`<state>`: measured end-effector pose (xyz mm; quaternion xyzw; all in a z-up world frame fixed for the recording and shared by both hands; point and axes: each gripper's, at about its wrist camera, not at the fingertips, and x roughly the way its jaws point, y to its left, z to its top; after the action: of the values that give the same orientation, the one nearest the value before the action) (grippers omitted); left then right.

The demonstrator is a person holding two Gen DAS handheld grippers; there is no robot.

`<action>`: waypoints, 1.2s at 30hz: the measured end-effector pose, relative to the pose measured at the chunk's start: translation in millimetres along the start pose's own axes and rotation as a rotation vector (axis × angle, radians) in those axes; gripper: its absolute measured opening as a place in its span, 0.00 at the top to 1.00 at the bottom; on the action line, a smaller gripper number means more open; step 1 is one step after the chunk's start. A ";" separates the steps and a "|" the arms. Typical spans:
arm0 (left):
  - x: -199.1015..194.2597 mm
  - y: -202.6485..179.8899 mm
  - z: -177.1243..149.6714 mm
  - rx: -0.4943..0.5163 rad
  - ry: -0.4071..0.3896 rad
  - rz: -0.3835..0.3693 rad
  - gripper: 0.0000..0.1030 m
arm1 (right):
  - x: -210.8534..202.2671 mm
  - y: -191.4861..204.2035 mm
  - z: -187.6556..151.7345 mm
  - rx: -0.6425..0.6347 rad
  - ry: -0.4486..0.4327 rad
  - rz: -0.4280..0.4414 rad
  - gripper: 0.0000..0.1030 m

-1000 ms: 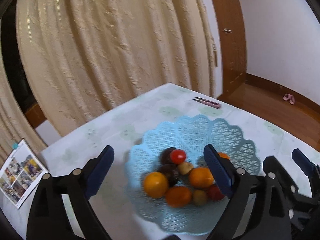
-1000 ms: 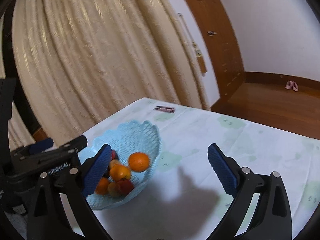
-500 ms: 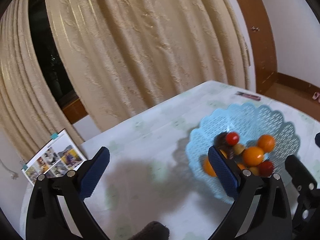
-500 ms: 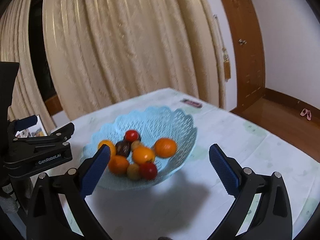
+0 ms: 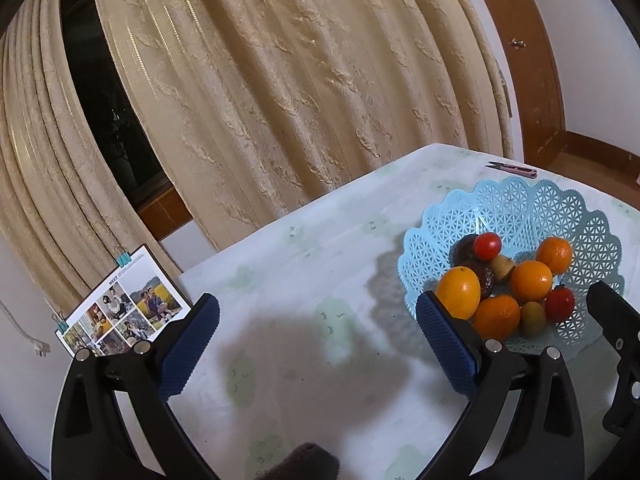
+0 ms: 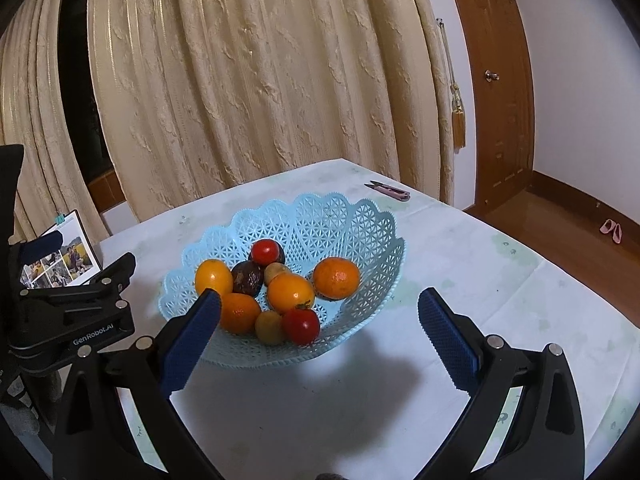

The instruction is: Organize fruits

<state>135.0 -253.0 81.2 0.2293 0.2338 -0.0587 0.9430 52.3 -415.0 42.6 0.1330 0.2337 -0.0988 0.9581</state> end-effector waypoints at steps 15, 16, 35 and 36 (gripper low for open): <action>4.8 -8.1 1.1 0.028 0.011 0.014 0.05 | 4.1 3.9 -0.2 -0.021 0.013 0.007 0.03; 5.0 -8.5 1.4 0.030 0.011 0.015 0.05 | 4.4 4.0 -0.2 -0.022 0.013 0.007 0.03; 3.4 -16.3 2.5 0.053 0.009 0.007 0.05 | 5.1 4.3 -1.0 -0.023 0.014 0.009 0.03; 3.0 -15.7 2.3 0.053 0.008 0.006 0.05 | 5.3 4.3 -0.9 -0.023 0.014 0.009 0.03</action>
<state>135.2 -268.0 75.3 0.2553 0.2351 -0.0610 0.9358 57.7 -411.4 40.2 0.1238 0.2411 -0.0908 0.9583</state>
